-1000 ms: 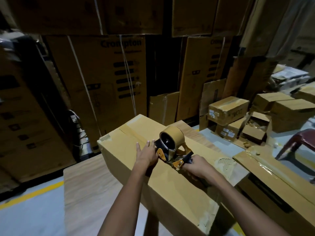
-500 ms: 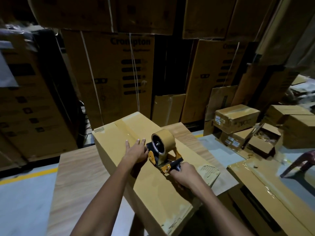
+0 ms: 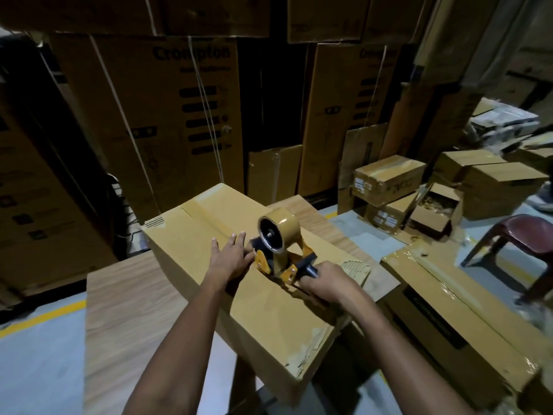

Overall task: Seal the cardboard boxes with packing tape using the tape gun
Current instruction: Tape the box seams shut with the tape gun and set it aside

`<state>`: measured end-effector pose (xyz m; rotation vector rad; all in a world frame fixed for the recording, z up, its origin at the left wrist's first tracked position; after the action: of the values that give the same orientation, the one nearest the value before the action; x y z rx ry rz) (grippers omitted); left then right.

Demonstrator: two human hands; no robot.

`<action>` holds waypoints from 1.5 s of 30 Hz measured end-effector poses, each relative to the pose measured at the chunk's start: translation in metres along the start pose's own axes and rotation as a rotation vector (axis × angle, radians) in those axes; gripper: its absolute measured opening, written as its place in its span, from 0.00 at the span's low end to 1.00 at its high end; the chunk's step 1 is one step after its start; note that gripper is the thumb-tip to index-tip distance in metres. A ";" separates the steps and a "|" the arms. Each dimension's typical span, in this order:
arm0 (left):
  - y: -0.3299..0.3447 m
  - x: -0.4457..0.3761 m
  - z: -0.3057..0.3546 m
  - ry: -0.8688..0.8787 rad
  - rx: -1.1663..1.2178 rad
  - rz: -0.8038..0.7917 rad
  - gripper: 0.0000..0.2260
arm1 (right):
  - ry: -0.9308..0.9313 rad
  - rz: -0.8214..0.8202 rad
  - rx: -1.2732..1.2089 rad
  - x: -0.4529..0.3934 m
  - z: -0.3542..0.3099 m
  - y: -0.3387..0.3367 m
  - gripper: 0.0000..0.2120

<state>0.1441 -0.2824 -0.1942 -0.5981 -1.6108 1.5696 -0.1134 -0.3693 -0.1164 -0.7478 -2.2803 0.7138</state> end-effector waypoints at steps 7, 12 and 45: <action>-0.002 0.009 0.009 0.046 -0.008 0.046 0.29 | 0.056 0.040 -0.033 0.025 0.028 0.002 0.11; 0.002 0.025 0.036 0.139 -0.066 0.013 0.27 | 0.046 0.093 -0.013 0.031 0.021 0.009 0.11; 0.012 0.056 0.085 0.143 -0.013 0.018 0.24 | 0.027 0.017 -0.070 0.061 0.060 -0.013 0.09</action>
<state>0.0425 -0.2877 -0.1874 -0.7170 -1.5141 1.4954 -0.1982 -0.3553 -0.1239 -0.8060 -2.2863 0.6310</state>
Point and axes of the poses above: each hand's wrist, its own x-axis away from the middle knuckle, its own y-axis out of the palm, z = x × y, the point moved 1 cm from there along -x, towards the middle knuckle, and after that the axes turned 5 degrees about -x, right-handed, at the moved point
